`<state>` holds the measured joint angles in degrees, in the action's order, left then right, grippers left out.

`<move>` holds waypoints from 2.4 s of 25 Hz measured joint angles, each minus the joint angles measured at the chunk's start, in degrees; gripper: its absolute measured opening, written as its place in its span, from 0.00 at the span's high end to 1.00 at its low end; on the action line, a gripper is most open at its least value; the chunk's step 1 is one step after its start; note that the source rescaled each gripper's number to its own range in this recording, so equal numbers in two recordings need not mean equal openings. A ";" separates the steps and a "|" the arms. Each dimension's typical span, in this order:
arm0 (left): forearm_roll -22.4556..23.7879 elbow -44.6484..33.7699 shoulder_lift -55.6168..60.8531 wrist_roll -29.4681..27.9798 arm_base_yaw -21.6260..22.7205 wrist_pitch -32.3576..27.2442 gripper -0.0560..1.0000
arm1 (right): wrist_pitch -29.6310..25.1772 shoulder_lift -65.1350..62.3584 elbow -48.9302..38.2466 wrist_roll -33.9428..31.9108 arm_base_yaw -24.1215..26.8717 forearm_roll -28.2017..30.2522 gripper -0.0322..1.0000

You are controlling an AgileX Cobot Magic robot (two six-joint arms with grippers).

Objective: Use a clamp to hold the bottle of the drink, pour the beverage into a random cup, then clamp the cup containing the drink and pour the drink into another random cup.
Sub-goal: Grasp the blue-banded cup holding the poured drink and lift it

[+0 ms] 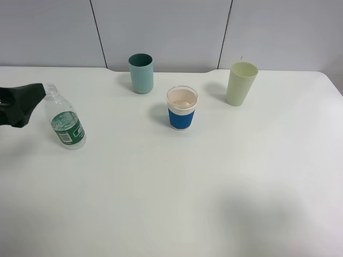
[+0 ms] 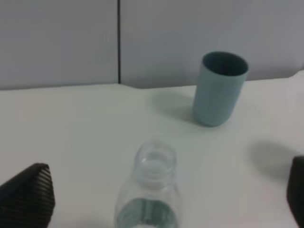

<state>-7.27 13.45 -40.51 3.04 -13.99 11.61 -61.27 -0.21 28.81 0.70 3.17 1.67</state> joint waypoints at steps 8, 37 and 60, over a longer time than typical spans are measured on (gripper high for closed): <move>7.64 16.77 9.82 0.00 0.00 -28.03 0.01 | 0.00 0.00 0.00 0.00 0.00 0.00 0.01; 14.68 27.45 39.74 -6.56 0.07 -67.28 0.00 | 0.00 0.00 0.00 0.00 0.00 0.00 0.01; 13.14 15.43 40.92 -6.94 9.37 -72.43 0.00 | 0.00 0.00 0.00 0.00 0.00 0.00 0.01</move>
<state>5.87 28.88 0.41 -3.90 -4.62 -60.82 -61.27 -0.21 28.81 0.70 3.17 1.67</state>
